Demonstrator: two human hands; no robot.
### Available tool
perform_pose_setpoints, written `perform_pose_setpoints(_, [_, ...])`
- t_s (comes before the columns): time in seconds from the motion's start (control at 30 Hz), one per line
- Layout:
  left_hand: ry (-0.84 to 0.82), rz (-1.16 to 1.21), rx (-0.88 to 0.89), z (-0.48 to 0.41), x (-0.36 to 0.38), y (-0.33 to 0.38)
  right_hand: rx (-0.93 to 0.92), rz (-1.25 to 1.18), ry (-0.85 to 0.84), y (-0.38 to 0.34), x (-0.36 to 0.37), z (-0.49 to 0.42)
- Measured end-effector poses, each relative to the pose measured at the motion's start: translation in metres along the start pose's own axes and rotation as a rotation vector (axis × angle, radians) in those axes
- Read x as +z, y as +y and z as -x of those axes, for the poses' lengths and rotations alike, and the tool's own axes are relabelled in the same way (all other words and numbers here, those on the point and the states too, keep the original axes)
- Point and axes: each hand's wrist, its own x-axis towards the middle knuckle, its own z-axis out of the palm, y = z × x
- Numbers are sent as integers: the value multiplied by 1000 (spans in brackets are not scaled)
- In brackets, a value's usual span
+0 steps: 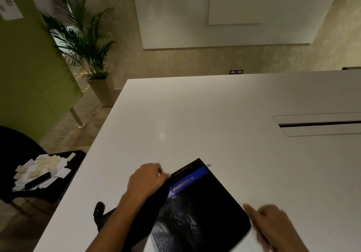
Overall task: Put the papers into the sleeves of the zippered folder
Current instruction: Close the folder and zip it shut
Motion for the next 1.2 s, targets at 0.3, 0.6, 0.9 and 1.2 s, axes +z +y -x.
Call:
perform_pose_setpoints(0.3, [-70,-142,49,51,-1,-35,65,-743,-320,-7,44,67])
perform_pose_setpoints(0.6, [-26,129,-38,60,2,-48,207,-1100,-201,-17,84,88])
perform_pose_setpoints(0.9, [76,456,-113,80,-4,-56,24,-819,242,-31,90,71])
perform_pose_setpoints(1.2, [334,562,-198,85,-24,-66,-313,-420,310,-108,80,43])
